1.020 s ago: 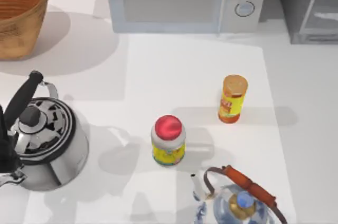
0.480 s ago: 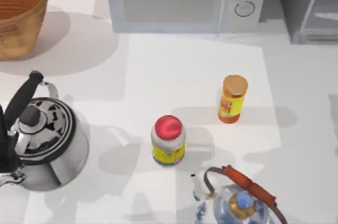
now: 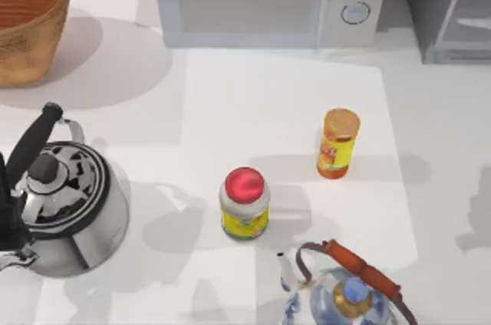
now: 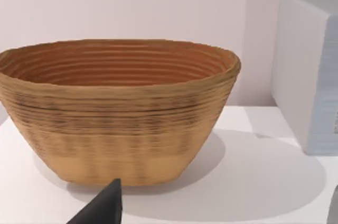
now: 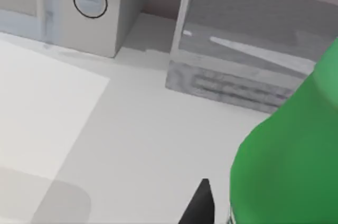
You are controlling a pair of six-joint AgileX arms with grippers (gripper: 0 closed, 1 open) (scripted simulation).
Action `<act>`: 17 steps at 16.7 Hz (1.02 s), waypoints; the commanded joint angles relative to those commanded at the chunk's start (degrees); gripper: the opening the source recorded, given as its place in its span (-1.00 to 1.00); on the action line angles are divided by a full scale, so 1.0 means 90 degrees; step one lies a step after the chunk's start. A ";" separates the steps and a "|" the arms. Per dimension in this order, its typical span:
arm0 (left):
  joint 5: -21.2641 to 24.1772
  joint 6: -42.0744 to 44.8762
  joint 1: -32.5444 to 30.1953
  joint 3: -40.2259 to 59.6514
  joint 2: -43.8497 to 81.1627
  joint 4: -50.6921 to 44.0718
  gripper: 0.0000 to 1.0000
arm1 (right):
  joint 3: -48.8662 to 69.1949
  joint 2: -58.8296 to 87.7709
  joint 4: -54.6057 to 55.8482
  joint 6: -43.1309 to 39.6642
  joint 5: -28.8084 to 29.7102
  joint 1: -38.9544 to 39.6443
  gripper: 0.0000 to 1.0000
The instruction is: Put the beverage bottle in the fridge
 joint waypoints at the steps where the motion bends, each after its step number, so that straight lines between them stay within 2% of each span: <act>1: 0.0000 0.0000 0.0000 0.0000 0.0000 0.0000 1.00 | -0.0222 -0.0507 0.0046 0.0325 0.0393 0.0198 -0.98; 4: 0.0000 0.0000 0.0000 0.0000 0.0000 0.0000 1.00 | -0.0738 -0.1643 0.0204 0.1122 0.1315 0.0722 -0.98; 7: 0.0000 0.0000 0.0000 0.0000 0.0000 0.0000 1.00 | -0.0981 -0.2167 0.0319 0.1525 0.1743 0.1025 -0.98; 14: 0.0000 0.0000 0.0000 0.0000 0.0000 0.0000 1.00 | -0.0946 -0.2115 0.0373 0.1561 0.1751 0.1016 -0.98; 17: 0.0000 0.0000 0.0000 0.0000 0.0000 0.0000 1.00 | -0.0572 -0.1519 0.0801 0.1573 0.1678 0.0887 -0.98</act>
